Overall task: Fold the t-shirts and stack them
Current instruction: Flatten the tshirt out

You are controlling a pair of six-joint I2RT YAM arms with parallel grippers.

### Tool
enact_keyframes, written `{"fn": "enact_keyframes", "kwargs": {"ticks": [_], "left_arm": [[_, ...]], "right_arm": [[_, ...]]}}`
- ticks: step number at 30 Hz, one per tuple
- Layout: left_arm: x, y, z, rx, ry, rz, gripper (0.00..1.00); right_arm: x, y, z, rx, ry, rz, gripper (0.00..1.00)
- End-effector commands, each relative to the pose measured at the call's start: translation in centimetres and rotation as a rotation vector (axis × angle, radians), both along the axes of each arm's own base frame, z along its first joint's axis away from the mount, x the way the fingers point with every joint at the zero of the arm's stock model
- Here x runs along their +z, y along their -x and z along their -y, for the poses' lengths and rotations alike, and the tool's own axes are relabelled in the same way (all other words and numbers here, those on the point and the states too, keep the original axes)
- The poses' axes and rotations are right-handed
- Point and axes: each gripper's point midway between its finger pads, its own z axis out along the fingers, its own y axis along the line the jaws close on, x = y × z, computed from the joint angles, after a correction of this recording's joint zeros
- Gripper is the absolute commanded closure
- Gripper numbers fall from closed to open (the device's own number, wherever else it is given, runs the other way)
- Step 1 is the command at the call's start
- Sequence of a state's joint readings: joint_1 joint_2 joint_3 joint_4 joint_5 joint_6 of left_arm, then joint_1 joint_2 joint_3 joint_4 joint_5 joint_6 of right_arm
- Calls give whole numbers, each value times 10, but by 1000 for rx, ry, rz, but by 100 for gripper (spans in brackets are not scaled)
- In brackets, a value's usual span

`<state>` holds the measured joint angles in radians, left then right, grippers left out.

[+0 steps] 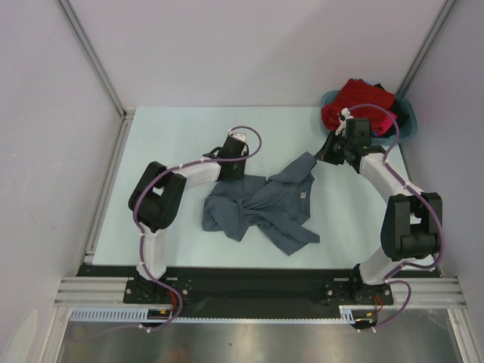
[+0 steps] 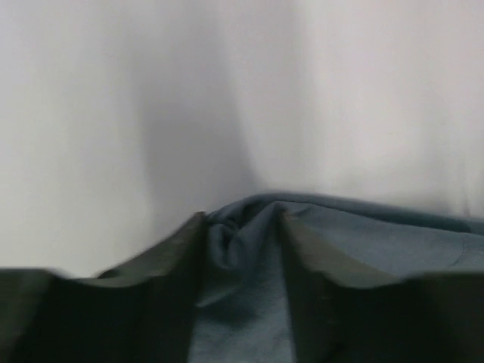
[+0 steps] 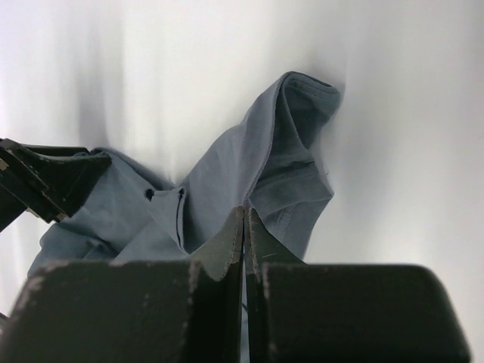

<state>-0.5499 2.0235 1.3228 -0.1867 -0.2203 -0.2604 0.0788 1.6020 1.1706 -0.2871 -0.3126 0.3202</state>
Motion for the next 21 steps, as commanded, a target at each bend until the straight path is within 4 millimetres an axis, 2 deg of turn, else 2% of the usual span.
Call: {"fn": "enact_keyframes", "kwargs": {"ticks": [1,2,3,5,8,9,12,13,16,17,21], "left_arm": [[-9,2,-34,60,-147,-21,58],[-8,2,-33,60,-141,-22,63],[-8,3,-33,61,-141,-24,78],[-3,2,-32,61,-132,-15,98],[16,2,-30,53,-106,10,100],[34,2,-30,58,-92,37,100],[67,3,-31,56,-68,85,100],[87,3,-33,59,-49,119,100],[119,9,-40,68,-49,157,100],[139,12,-42,68,-32,192,100],[183,22,-51,68,-10,254,96]], "right_arm": [[25,0,1,6,-1,63,100],[25,-1,1,4,-1,63,100],[26,-1,0,7,-2,65,100],[27,0,0,7,-2,68,100],[37,1,0,13,-3,95,100],[41,1,0,13,-2,108,100],[66,3,3,6,10,167,100],[75,6,5,1,16,184,100],[100,10,9,-7,39,229,100],[110,12,11,-11,43,250,100],[140,19,11,-8,45,306,100]]}}
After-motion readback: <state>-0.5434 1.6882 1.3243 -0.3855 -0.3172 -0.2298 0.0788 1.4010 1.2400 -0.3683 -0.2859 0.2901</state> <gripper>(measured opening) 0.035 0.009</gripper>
